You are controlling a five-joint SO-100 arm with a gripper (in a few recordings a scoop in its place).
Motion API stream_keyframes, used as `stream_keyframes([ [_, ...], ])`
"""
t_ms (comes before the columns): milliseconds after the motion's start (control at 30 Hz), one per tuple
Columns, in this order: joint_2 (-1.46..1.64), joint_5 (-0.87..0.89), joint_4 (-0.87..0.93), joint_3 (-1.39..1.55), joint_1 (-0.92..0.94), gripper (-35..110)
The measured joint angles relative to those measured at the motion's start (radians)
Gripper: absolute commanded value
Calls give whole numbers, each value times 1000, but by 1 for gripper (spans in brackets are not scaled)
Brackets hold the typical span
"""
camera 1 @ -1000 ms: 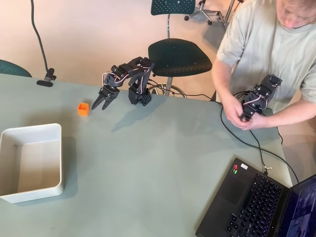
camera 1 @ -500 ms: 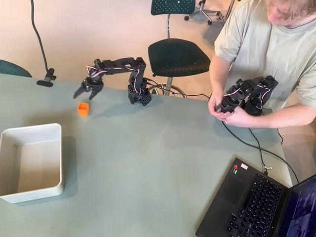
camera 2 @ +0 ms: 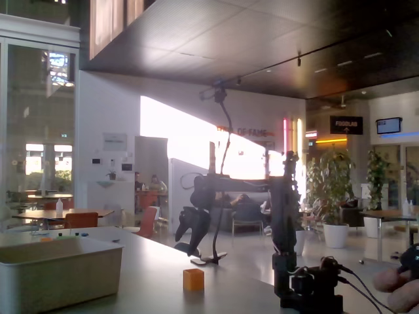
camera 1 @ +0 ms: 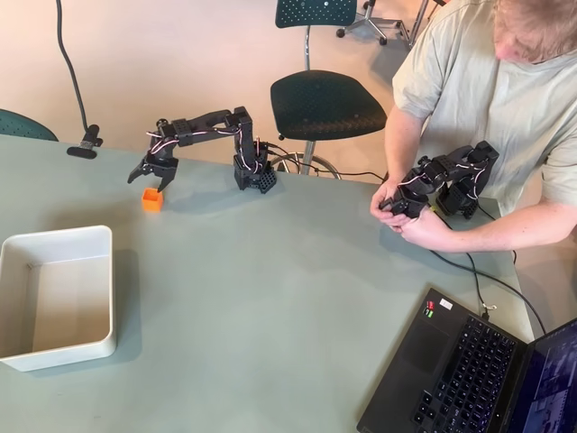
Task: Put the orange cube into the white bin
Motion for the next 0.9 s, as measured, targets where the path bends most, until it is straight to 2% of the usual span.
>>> stream_keyframes([
  [200,-32,15,17,-15,34,48],
  [633,-32,15,238,-20,58,48],
  [900,-32,15,264,-20,58,48],
])
